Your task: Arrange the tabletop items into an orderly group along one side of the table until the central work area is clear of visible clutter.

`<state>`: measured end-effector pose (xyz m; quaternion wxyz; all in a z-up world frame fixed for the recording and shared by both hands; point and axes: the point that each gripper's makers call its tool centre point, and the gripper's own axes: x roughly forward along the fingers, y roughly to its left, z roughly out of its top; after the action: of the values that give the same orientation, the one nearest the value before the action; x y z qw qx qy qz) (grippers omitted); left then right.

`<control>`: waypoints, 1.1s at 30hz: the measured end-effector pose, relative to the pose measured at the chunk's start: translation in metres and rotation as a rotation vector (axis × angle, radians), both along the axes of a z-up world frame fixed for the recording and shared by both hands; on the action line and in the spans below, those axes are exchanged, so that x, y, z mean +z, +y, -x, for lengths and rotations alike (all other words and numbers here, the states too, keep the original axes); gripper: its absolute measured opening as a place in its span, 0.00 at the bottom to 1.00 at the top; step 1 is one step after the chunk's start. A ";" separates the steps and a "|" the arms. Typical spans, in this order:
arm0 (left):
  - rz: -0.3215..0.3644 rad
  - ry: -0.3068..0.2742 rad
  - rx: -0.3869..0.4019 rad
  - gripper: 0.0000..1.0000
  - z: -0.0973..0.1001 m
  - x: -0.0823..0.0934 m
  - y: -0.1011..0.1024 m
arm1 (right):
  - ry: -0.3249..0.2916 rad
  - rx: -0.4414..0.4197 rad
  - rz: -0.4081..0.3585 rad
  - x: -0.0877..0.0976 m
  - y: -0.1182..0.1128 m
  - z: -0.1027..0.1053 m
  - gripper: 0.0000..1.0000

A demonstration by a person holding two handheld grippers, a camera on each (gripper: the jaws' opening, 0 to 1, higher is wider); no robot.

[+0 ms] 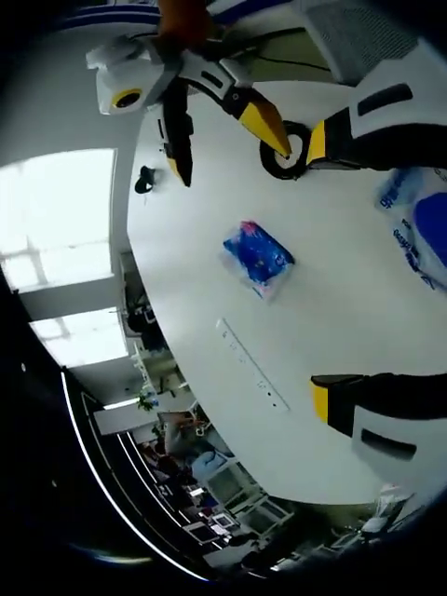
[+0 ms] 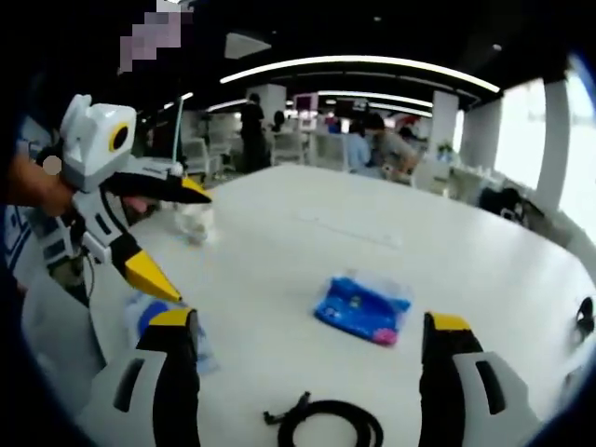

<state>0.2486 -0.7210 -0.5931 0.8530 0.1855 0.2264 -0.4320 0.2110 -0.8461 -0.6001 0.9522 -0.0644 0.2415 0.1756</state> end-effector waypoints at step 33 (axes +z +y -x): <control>-0.071 0.083 0.158 0.85 0.028 -0.049 0.103 | 0.079 0.085 -0.095 -0.036 0.069 0.027 0.75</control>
<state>0.2204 -0.6176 -0.6417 0.8672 0.1793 0.2906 -0.3625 0.1842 -0.7773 -0.6358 0.9355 -0.0223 0.2676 0.2295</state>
